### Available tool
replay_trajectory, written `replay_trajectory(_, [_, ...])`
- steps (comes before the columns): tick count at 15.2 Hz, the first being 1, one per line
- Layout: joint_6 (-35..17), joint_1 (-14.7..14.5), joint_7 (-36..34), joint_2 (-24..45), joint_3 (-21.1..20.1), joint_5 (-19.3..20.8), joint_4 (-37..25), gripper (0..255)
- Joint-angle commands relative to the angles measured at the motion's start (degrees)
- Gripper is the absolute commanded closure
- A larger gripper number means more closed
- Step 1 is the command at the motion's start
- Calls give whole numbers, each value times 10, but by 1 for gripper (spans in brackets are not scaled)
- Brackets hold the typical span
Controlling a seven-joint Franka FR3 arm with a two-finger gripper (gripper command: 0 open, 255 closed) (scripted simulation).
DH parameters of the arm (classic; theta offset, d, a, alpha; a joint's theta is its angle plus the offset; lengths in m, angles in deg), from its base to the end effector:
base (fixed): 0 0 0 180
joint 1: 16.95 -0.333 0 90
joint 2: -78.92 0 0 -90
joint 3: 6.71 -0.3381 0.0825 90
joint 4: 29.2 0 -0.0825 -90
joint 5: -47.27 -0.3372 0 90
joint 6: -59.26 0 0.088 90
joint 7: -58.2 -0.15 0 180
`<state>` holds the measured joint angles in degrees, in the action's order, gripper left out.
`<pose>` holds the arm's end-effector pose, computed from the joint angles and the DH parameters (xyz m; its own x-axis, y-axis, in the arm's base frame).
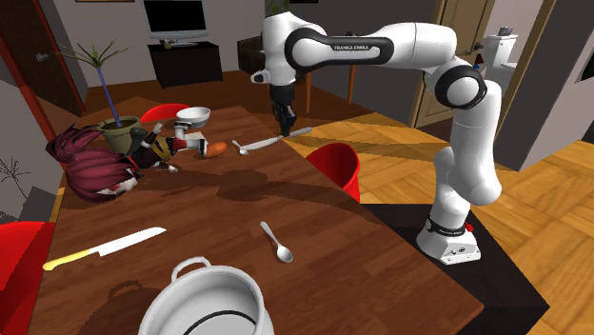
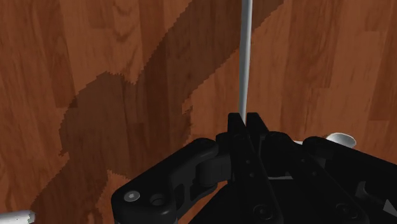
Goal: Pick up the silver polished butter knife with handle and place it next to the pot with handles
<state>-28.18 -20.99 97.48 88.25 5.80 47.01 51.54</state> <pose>0.5492 -0.0706 0.5834 0.8566 0.5134 -0.0519 0.5140 -0.8578 -0.0030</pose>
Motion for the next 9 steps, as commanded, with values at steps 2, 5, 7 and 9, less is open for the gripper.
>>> replay_trajectory(2, [-12, -24, -40, -32, -16, 7, 43, 255])
replay_trajectory(5, [-17, -47, -81, -57, -34, 11, 74, 255])
replay_trajectory(7, [-20, -62, -108, -70, -47, 12, 91, 255])
replay_trajectory(9, [-22, -76, -135, -81, -60, 13, 104, 255])
